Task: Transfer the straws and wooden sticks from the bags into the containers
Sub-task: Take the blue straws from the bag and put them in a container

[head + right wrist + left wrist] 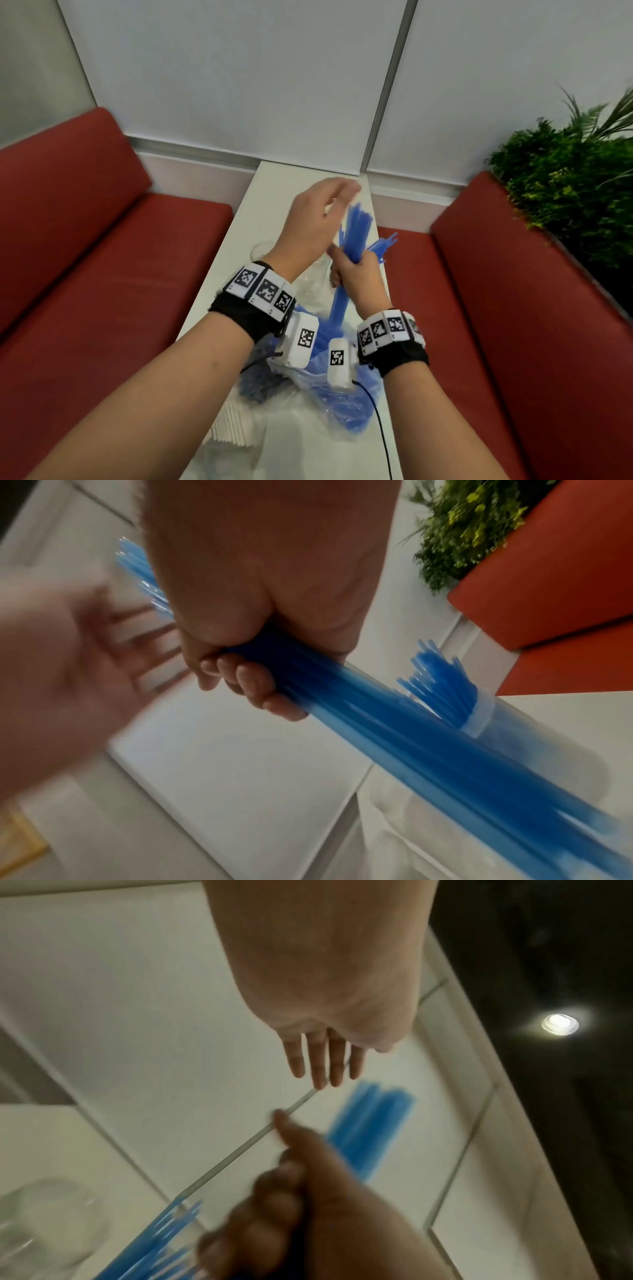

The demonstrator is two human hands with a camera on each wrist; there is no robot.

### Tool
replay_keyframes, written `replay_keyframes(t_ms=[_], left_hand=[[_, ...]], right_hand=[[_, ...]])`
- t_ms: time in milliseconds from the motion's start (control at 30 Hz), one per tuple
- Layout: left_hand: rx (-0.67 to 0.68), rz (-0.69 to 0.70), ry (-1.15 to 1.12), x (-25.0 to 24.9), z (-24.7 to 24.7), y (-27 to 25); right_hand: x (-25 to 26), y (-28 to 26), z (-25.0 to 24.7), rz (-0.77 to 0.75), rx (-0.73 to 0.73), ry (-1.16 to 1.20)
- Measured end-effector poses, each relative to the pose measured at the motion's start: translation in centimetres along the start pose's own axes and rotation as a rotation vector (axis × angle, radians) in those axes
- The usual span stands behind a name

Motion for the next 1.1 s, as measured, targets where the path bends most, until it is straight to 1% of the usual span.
replay_keyframes(t_ms=[33,67,100,133,200,233,267,300,333,367,400,467,633,733,800,900,967,1000,1067,1100], left_hand=[[-0.025,-0.105,0.021,1.4,-0.1,-0.3],[0.034,-0.222,0.073,2.9,0.4,-0.8],[0.152,-0.347,0.086,4.5,1.4,-1.8],[0.297,-0.487,0.002,6.0,2.9,-3.4],[0.537,-0.795,-0.380,7.9,5.7,-6.9],[0.611,-0.933,-0.572,8.2,6.8,-8.6],[0.637,-1.043,-0.755,8.3,7.6,-9.8],[0.611,-1.134,-0.946,8.1,8.3,-10.5],[0.555,-1.204,-1.108,8.0,8.6,-10.7],[0.488,-1.247,-1.217,7.9,8.8,-10.6],[0.440,-1.260,-1.258,7.9,8.8,-10.4],[0.422,-1.246,-1.239,7.9,8.5,-10.0],[0.520,-1.234,-1.147,8.4,8.4,-10.5],[0.523,-1.194,-1.061,9.4,8.5,-10.9],[0.512,-1.202,-1.017,10.5,8.4,-11.2],[0.504,-1.222,-0.935,12.5,8.0,-11.7],[0.520,-1.197,-0.876,13.5,8.0,-12.0],[0.535,-1.182,-0.856,13.8,8.1,-12.1],[0.538,-1.171,-0.845,14.2,8.5,-12.3],[0.512,-1.180,-0.856,14.3,8.8,-12.3]], right_hand=[[1.3,0.1,-0.4,-0.026,-0.020,0.068],[2.7,0.2,-0.6,-0.047,-0.027,0.134],[4.0,0.4,-0.7,-0.065,-0.017,0.192],[5.2,0.6,-0.7,-0.082,-0.003,0.236],[7.0,0.7,-0.5,-0.119,0.021,0.289],[7.5,0.6,-0.3,-0.133,0.025,0.303],[7.6,0.5,-0.2,-0.140,0.026,0.304],[7.5,0.3,-0.1,-0.144,0.024,0.291],[7.3,0.1,0.0,-0.148,0.025,0.273],[7.1,-0.1,0.1,-0.150,0.025,0.257],[6.8,-0.1,0.1,-0.150,0.031,0.254],[6.3,-0.3,0.3,-0.146,0.042,0.259],[5.7,-0.6,1.3,-0.121,0.030,0.224],[5.9,-0.9,1.8,-0.139,0.088,0.072],[6.7,-1.1,1.4,-0.177,0.122,-0.036],[7.8,-0.9,-0.5,-0.192,0.113,-0.191],[7.5,-0.8,-1.8,-0.132,0.136,-0.355],[7.1,-0.8,-2.2,-0.090,0.159,-0.400],[6.1,-0.7,-2.7,-0.023,0.195,-0.388],[5.8,-0.5,-3.0,-0.004,0.197,-0.368]])
Point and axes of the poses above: each hand's wrist, its own y-axis towards the middle knuckle, its own z-axis out of the palm, x = y × z, the point moved 5 cm from there along y, towards the middle knuckle, and after that the axes turned 10 degrees about y, right-handed, at the moved point
